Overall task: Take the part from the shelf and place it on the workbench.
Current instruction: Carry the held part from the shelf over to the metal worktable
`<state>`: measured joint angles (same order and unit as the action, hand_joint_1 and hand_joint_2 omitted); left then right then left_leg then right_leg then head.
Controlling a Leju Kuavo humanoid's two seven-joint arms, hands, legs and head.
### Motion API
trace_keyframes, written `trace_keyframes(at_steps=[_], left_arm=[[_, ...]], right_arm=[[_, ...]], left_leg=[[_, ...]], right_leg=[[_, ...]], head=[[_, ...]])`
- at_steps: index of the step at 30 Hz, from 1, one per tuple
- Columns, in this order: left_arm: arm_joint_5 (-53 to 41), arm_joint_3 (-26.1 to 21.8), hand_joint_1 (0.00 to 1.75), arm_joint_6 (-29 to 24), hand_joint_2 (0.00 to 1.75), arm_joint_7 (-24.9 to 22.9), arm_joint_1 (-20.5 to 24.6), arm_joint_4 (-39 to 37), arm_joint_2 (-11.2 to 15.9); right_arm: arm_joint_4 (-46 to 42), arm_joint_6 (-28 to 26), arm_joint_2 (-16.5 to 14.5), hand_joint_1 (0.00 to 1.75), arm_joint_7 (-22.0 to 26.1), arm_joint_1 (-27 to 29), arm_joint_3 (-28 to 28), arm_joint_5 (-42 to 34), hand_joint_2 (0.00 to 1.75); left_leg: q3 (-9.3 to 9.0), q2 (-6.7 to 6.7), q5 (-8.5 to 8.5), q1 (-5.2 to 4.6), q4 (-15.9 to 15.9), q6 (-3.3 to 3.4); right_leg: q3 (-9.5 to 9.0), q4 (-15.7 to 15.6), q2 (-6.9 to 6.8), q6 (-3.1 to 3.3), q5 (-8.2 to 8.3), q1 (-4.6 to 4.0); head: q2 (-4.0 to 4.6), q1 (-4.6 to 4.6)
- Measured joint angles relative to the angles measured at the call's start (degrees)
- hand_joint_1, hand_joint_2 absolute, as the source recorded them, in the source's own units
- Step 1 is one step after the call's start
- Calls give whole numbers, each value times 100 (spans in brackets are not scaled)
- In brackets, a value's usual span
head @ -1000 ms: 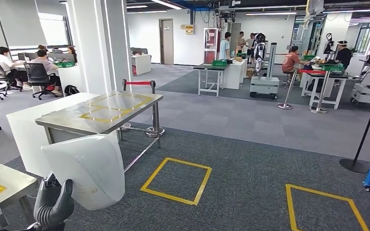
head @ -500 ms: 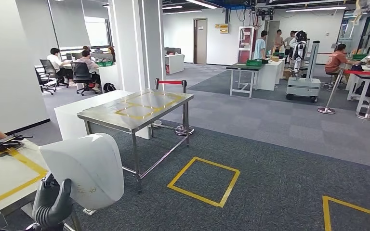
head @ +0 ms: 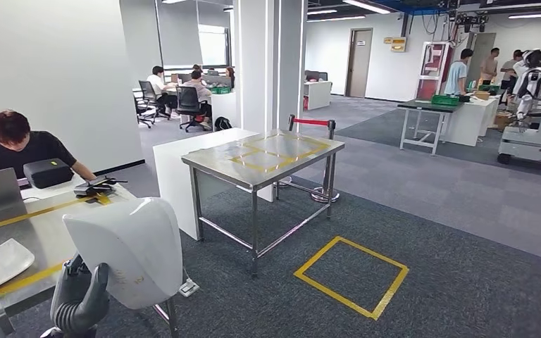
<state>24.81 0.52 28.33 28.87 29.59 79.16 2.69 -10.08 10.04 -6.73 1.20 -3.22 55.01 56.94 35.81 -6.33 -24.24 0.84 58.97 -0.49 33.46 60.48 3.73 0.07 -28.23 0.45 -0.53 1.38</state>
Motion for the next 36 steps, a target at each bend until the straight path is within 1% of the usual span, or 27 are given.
trace_keyframes(at_steps=[1,3,4,5,7,8,9,10,11,13,15,16,18,19,20,21,23,24,25,26,27,28,30,32,34,35,36], left_arm=[[-11,0,175,-7,175,-15,7,25,-7],[-16,-3,175,-26,175,-44,11,72,-8],[-16,-9,175,-37,175,-47,9,98,-3],[-16,-15,175,-45,175,-50,15,119,4],[-16,-26,175,-52,175,-49,28,138,12],[-16,-27,175,-53,175,-48,31,132,13],[-16,-28,175,-52,175,-41,24,123,13],[-16,-32,175,-52,175,-33,19,114,15],[-16,-37,175,-52,175,-18,17,105,19],[-16,-47,175,-53,175,9,39,99,34],[-16,-53,175,-53,175,30,80,97,48],[-16,-58,175,-54,175,38,96,94,53],[-16,-81,175,-55,175,47,110,80,78],[-17,-92,175,-56,175,49,116,72,90],[-17,-101,175,-57,175,53,129,65,100],[-17,-103,175,-57,175,54,146,57,101],[-17,-103,175,-57,175,56,171,29,97],[-18,-103,175,-56,175,54,173,8,93],[-18,-103,175,-56,175,54,171,-14,90],[-18,-103,175,-56,175,53,169,-38,87],[-18,-103,175,-56,175,53,169,-58,87],[-20,-103,175,-57,175,53,170,-77,87],[-28,-103,175,-57,175,52,178,-105,89],[-51,-103,175,-58,175,50,187,-130,95],[-74,-102,175,-62,175,45,189,-154,114],[-82,-102,175,-66,175,44,192,-164,135],[-90,-101,175,-70,175,43,204,-173,153]], right_arm=[[0,4,2,0,-1,-3,0,0,0],[0,10,-3,0,-3,-10,0,0,0],[-1,11,-11,0,-3,-17,0,0,0],[-1,11,-19,0,-3,-24,0,1,0],[-2,12,-30,0,-3,-20,1,3,0],[-2,12,-31,0,-3,-8,1,5,0],[-1,12,-31,0,-3,4,2,5,0],[-1,13,-32,0,-2,10,2,5,0],[0,13,-34,0,1,10,2,5,0],[0,14,-43,0,9,1,2,2,0],[0,14,-47,0,17,-6,5,-3,0],[0,14,-46,0,20,-9,9,-6,0],[0,14,-47,0,22,-14,19,-11,0],[0,15,-48,0,19,-22,22,-13,0],[0,17,-49,0,15,-30,24,-14,0],[0,20,-49,0,11,-36,24,-15,0],[0,23,-50,0,3,-30,26,-15,0],[0,23,-50,0,-3,-19,27,-15,0],[0,24,-50,0,-6,-7,28,-15,0],[0,25,-50,0,-3,1,28,-15,0],[0,25,-50,0,4,4,28,-15,0],[0,25,-50,0,19,3,28,-15,0],[0,25,-46,0,48,-1,28,-13,0],[0,25,-44,0,62,-2,28,-7,0],[0,25,-46,0,65,-9,28,-2,0],[-1,25,-49,0,65,-18,28,-2,0],[-1,25,-50,0,65,-26,28,-2,0]], left_leg=[[17,-64,16,8,-8,-38],[55,-183,59,18,-46,-125],[79,-122,53,11,-34,-153],[134,18,-10,-1,59,-175],[365,405,-319,-19,581,-199],[533,511,-511,-17,965,-216],[674,552,-645,-12,1292,-235],[742,571,-687,-8,1472,-251],[708,591,-629,-5,1449,-262],[334,743,-310,-5,803,-263],[-27,971,-123,-37,168,-198],[-95,1018,-105,-51,32,-150],[-74,906,-98,-62,8,-54],[-66,837,-85,-53,0,-22],[-62,775,-70,-39,-9,9],[-59,717,-54,-20,-20,38],[-40,596,-34,0,-25,78],[-27,525,-28,0,-21,88],[-17,448,-24,0,-17,90],[-10,366,-19,1,-11,86],[-7,285,-12,2,-5,77],[-7,205,-4,3,-1,65],[8,60,17,1,9,17],[39,-61,52,0,-2,-57],[73,-165,97,8,-37,-141],[104,-108,81,1,-12,-170],[170,24,5,-9,105,-193]], right_leg=[[-53,-122,52,18,9,-12],[-67,-151,-69,52,29,-21],[-83,-179,-140,87,52,-12],[-98,-209,-213,129,77,1],[-109,-248,-368,191,105,10],[-104,-247,-450,206,104,6],[-100,-246,-533,210,100,3],[-98,-244,-619,212,96,1],[-98,-241,-701,208,91,1],[-105,-219,-854,180,67,1],[-106,-175,-975,125,23,-29],[-109,-160,-1028,98,8,-48],[-127,-160,-1144,51,-2,-62],[-130,-152,-1153,21,-18,-54],[-112,-92,-1064,-12,-74,-38],[-38,84,-901,-46,-193,-21],[276,770,-530,-94,-552,7],[470,1166,-442,-104,-711,11],[608,1435,-410,-105,-780,12],[655,1504,-397,-98,-739,13],[580,1325,-378,-85,-586,16],[408,959,-330,-68,-372,23],[43,178,-118,-37,-72,33],[-82,-114,-31,-18,-20,20],[-94,-136,-166,35,18,11],[-102,-158,-231,81,44,17],[-107,-181,-295,127,69,28]], head=[[0,0],[-1,3],[-1,-1],[-1,-8],[0,-26],[0,-32],[0,-33],[1,-34],[0,-34],[0,-35],[-1,-33],[-1,-30],[-1,-22],[-1,-21],[-1,-18],[-1,-15],[1,-7],[1,-4],[0,-2],[0,0],[0,1],[0,2],[1,2],[0,0],[0,1],[0,-6],[1,-15]])
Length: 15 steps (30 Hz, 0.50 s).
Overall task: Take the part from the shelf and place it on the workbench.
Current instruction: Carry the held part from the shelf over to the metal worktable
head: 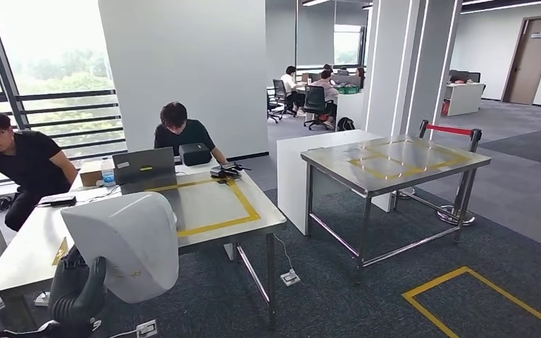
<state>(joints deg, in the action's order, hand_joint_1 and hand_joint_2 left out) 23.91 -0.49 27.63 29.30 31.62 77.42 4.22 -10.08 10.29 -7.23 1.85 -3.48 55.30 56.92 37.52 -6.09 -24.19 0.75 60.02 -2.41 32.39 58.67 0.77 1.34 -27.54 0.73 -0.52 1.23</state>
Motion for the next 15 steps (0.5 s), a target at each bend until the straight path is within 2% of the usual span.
trace_keyframes(at_steps=[2,3,4,5,6,7,8,9,10,11,13,14,15], left_arm=[[-19,3,175,-17,175,1,28,-25,23],[-31,6,175,-29,175,0,36,-44,22],[-44,8,175,-46,175,-1,35,-66,20],[-66,9,175,-64,175,-3,32,-87,17],[-88,9,175,-83,175,-5,34,-104,16],[-109,10,175,-101,175,-7,39,-116,15],[-124,11,175,-113,175,-8,50,-121,14],[-129,13,175,-120,175,-9,64,-123,9],[-131,16,175,-122,175,-9,77,-123,1],[-131,18,175,-125,175,-9,85,-126,-6],[-132,20,175,-129,175,-9,90,-132,-13],[-133,20,175,-131,175,-8,93,-134,-14],[-134,20,175,-133,175,-8,102,-135,-20]], right_arm=[[0,-1,-1,0,-3,4,0,1,0],[1,-2,0,0,-9,14,0,2,0],[1,-2,0,0,-15,23,1,2,0],[1,-2,-1,0,-22,27,1,2,0],[1,-2,-1,0,-27,24,2,2,0],[1,-2,-2,0,-28,18,2,1,0],[1,-2,-2,0,-28,12,2,0,0],[1,-2,-2,0,-27,7,2,0,0],[0,-3,-2,0,-27,3,2,-1,0],[0,-5,-2,0,-29,0,2,-1,0],[-1,-8,-2,0,-33,-13,2,-1,0],[0,-8,-2,0,-34,-23,2,-1,0],[0,-8,-3,0,-34,-31,2,-1,0]], left_leg=[[264,374,-339,-19,591,-26],[434,485,-527,-17,987,-39],[565,540,-651,-14,1306,-49],[613,566,-679,-13,1458,-54],[538,585,-595,-12,1365,-53],[349,639,-437,-15,1054,-44],[118,771,-297,-25,641,-28],[-89,895,-194,-45,279,9],[-220,981,-144,-61,37,57],[-266,1012,-145,-77,-62,105],[-252,865,-122,-80,-71,193],[-245,798,-107,-69,-80,225],[-239,736,-91,-52,-92,257]], right_leg=[[10,-22,-135,61,22,-4],[17,-20,-210,73,20,-15],[21,-18,-291,78,16,-24],[24,-15,-371,81,13,-30],[24,-10,-448,78,10,-32],[21,-2,-522,70,2,-32],[17,12,-593,55,-11,-38],[17,32,-658,31,-31,-55],[15,48,-713,5,-48,-72],[10,56,-771,-22,-60,-92],[-9,51,-894,-68,-73,-105],[-10,75,-867,-100,-103,-95],[24,171,-745,-135,-180,-78]], head=[[0,-19],[-1,-20],[-1,-20],[-2,-21],[-2,-21],[-2,-22],[-2,-23],[-1,-24],[-1,-22],[-1,-20],[-1,-14],[-1,-13],[-1,-11]])
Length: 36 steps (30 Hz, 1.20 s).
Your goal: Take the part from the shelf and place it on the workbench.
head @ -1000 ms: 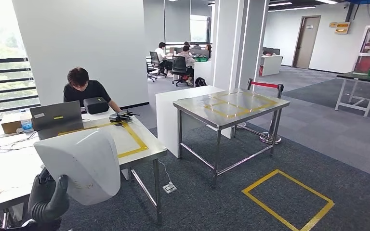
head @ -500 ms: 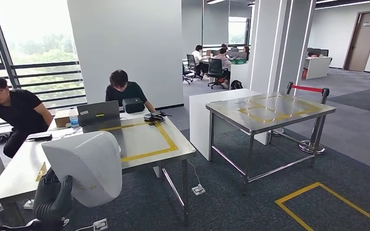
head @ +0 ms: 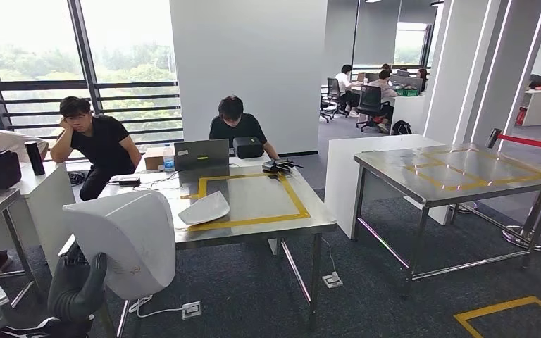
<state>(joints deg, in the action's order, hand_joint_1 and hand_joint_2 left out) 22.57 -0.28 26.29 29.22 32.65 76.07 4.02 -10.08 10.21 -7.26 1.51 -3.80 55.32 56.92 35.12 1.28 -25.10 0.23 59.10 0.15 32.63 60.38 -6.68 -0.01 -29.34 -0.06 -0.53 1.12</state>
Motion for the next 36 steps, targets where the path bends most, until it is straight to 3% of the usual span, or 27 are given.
trace_keyframes(at_steps=[1,3,4,5,6,7,9,11,13,14,15,16,18,20,21,22,24,26,30,36], left_arm=[[-5,0,175,-4,175,-1,12,-3,-9],[-26,1,175,-19,175,-7,30,-21,-43],[-42,2,175,-28,175,-11,32,-35,-59],[-59,2,175,-36,175,-14,32,-49,-74],[-73,2,175,-43,175,-17,35,-63,-83],[-83,2,175,-50,175,-19,43,-74,-89],[-90,3,175,-63,175,-19,81,-88,-102],[-92,5,175,-79,175,-20,131,-100,-115],[-94,8,175,-89,175,-22,157,-111,-117],[-95,8,175,-91,175,-21,159,-115,-115],[-96,9,175,-95,175,-22,169,-120,-109],[-97,13,175,-101,175,-22,185,-128,-105],[-98,27,175,-116,175,-28,212,-148,-110],[-97,38,175,-138,175,-42,210,-168,-120],[-97,39,175,-147,175,-53,207,-175,-121],[-97,39,175,-153,175,-62,209,-178,-122],[-97,40,175,-155,175,-72,224,-172,-122],[-97,43,175,-155,175,-76,245,-163,-125],[-97,44,175,-157,175,-87,256,-162,-126],[-97,44,175,-158,175,-88,258,-163,-124]], right_arm=[[0,0,-1,0,-1,-5,0,0,0],[1,-1,1,0,-14,8,0,0,0],[1,-1,2,0,-22,21,1,0,0],[1,-2,3,0,-29,33,1,0,0],[1,-2,3,0,-31,39,2,0,0],[1,-2,3,0,-31,41,2,0,0],[1,-2,3,0,-31,40,2,0,0],[1,-2,4,0,-33,41,2,-1,0],[1,-5,4,0,-35,36,2,-2,0],[0,-11,4,0,-35,27,2,-5,0],[-1,-31,3,0,-36,17,3,-16,0],[-1,-64,3,0,-44,8,13,-43,0],[-1,-148,3,0,-67,9,65,-115,0],[1,-195,4,0,-84,21,133,-165,0],[1,-204,4,0,-86,22,158,-175,0],[1,-208,5,0,-86,20,174,-179,0],[0,-214,4,0,-86,3,209,-185,0],[0,-223,4,0,-86,-11,236,-189,0],[1,-243,6,0,-90,-14,254,-190,0],[0,-251,6,0,-90,-17,280,-190,0]], left_leg=[[5,-58,18,20,-11,29],[37,-187,41,37,-11,65],[52,-266,51,38,-8,73],[64,-353,60,40,-4,71],[70,-440,68,42,0,62],[73,-524,76,45,5,49],[85,-674,93,47,16,6],[122,-816,124,50,16,-68],[151,-952,170,66,-20,-161],[168,-936,169,72,-17,-194],[210,-824,115,65,49,-219],[291,-653,0,55,220,-235],[573,-292,-367,39,879,-254],[804,-186,-597,44,1484,-271],[793,-173,-573,45,1529,-271],[668,-166,-455,46,1350,-263],[221,-121,-181,33,602,-222],[-60,-81,-85,10,93,-161],[-73,-97,-76,-1,12,-120],[-61,-97,-70,-8,13,-60]], right_leg=[[87,211,182,-36,-137,20],[415,928,538,-88,-505,49],[585,1276,605,-100,-633,55],[686,1462,632,-103,-653,57],[685,1430,646,-99,-559,60],[577,1178,678,-91,-374,68],[220,388,904,-75,-7,95],[27,-58,1073,-64,112,101],[10,-102,991,-18,115,85],[-1,-121,924,23,135,86],[-11,-143,866,69,158,91],[-19,-165,810,110,178,98],[-12,-173,709,154,190,79],[3,-163,611,163,188,63],[9,-155,573,164,187,58],[12,-145,544,162,184,55],[16,-119,504,145,170,45],[39,-90,482,109,159,23],[58,-107,483,150,190,-7],[36,-175,483,73,235,-4]], head=[[-1,3],[0,11],[-1,15],[0,16],[0,17],[-1,19],[0,19],[0,18],[0,17],[1,17],[1,9],[1,-1],[1,-21],[0,-23],[0,-24],[0,-24],[1,-25],[1,-21],[-1,-8],[0,-1]])
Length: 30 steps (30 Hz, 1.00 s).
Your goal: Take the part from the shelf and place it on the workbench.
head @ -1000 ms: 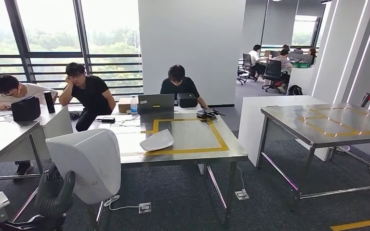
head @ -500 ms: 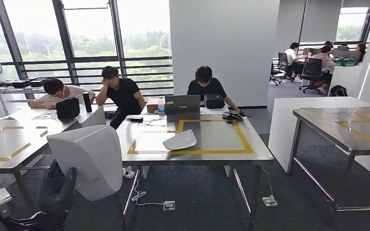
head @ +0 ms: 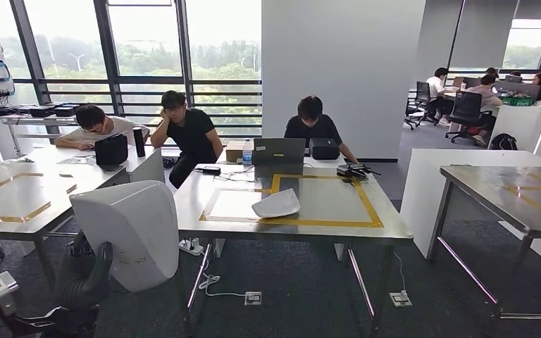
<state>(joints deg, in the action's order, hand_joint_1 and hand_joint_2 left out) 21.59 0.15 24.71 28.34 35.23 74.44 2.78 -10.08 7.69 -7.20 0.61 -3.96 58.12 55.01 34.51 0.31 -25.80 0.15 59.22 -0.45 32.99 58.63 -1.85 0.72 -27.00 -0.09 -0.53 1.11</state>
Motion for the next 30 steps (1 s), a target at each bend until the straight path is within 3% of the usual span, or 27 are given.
trace_keyframes(at_steps=[9,13,15,17,18,19,20,22,23,24,27,29,30], left_arm=[[2,0,175,-20,175,-34,2,0,7],[2,3,175,-42,175,-36,3,22,15],[2,6,175,-49,175,-43,12,45,8],[2,7,175,-54,175,-50,2,54,4],[2,7,175,-54,175,-52,-16,55,3],[2,7,175,-55,175,-53,-33,55,1],[2,7,175,-55,175,-53,-43,56,0],[3,5,175,-56,175,-52,-49,74,1],[3,4,175,-56,175,-52,-47,90,5],[5,4,175,-57,175,-49,-46,109,8],[11,9,175,-57,175,-38,-51,155,13],[13,13,175,-60,175,-37,-54,172,26],[14,15,175,-61,175,-36,-54,180,30]], right_arm=[[1,0,-1,0,-20,0,9,0,0],[-1,-1,-10,0,-16,-4,12,2,0],[-1,-2,-9,0,-11,-4,13,4,0],[1,-2,-8,0,-11,5,13,12,0],[1,-2,-8,0,-11,11,14,16,0],[1,-2,-8,0,-11,16,14,20,0],[1,-1,-8,0,-10,19,15,24,0],[2,1,-14,0,-1,17,15,36,0],[3,2,-21,0,3,15,15,44,0],[5,3,-27,0,6,16,15,51,0],[7,3,-34,0,3,17,17,66,0],[7,2,-34,0,2,10,17,68,0],[7,1,-34,0,-1,9,17,68,0]], left_leg=[[2,1,10,0,2,17],[-63,-9,74,17,-165,116],[-152,-8,153,72,-309,145],[-141,-19,169,84,-329,144],[-131,-33,167,98,-322,125],[-123,-48,160,122,-309,94],[-116,-63,145,158,-282,48],[-83,-89,80,234,-173,-83],[-55,-103,35,250,-97,-155],[-30,-116,3,254,-45,-217],[-19,-146,-7,257,-53,-328],[64,-108,-117,265,117,-342],[194,-83,-259,255,382,-333]], right_leg=[[4,-6,1,-43,13,1],[-28,-45,21,-145,23,24],[139,310,111,-179,-198,38],[507,1030,165,-217,-539,81],[657,1310,170,-241,-622,109],[716,1401,172,-271,-596,141],[654,1253,172,-310,-461,178],[320,573,193,-416,-127,256],[191,304,221,-423,-39,280],[130,170,239,-399,-23,287],[154,200,236,-202,-73,257],[141,200,227,-102,-76,245],[133,195,221,-63,-79,235]], head=[[0,0],[1,1],[1,5],[0,10],[0,12],[1,13],[1,14],[1,18],[1,18],[1,17],[1,2],[0,-8],[1,-13]])
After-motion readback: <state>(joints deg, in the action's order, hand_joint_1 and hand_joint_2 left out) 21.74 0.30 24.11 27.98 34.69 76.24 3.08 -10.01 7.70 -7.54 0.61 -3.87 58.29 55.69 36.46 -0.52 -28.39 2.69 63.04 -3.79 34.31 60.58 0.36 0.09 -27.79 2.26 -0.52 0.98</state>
